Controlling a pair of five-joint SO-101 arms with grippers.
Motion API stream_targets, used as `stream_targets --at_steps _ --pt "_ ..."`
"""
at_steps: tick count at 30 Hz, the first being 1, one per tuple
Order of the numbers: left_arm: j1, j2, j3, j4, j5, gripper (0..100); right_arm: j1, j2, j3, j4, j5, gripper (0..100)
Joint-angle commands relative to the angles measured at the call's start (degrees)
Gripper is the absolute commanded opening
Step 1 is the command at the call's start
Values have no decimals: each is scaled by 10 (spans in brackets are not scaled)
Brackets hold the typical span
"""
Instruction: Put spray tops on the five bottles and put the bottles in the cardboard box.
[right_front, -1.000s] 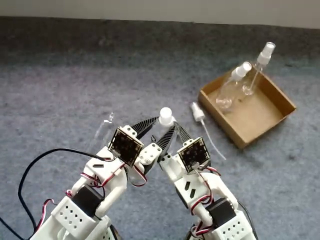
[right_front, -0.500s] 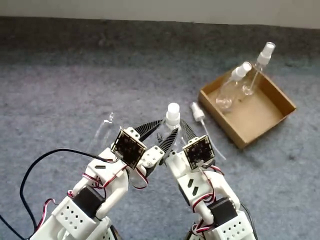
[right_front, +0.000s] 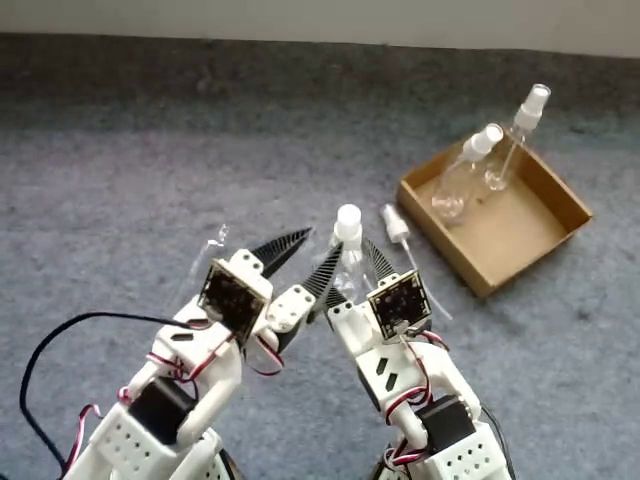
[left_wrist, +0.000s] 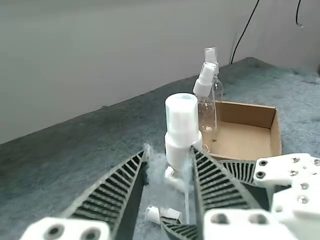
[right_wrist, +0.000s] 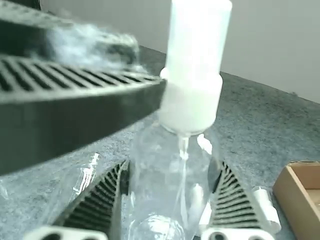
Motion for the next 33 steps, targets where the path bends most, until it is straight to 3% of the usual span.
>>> stream_targets --at_steps 1,5,9,12,15,20,24,33 --pt "-19 -104 -47 113 -4 88 7 -12 69 -6 -6 103" --pt "-54 -189 -52 181 -3 88 7 -12 69 -6 -6 103" --pt "-53 -167 -28 242 -1 87 7 -12 69 -6 -6 103" --pt "-53 -167 0 243 0 81 7 -12 69 -7 -6 103" --pt "-53 -167 19 243 0 0 8 -12 69 -7 -6 103" --pt "-53 -167 42 244 0 8 12 -13 68 -13 -6 103" --pt "-51 -167 92 244 0 5 46 -12 70 -82 -8 103" --pt "73 -167 148 222 -1 5 54 -12 68 -88 -10 103"
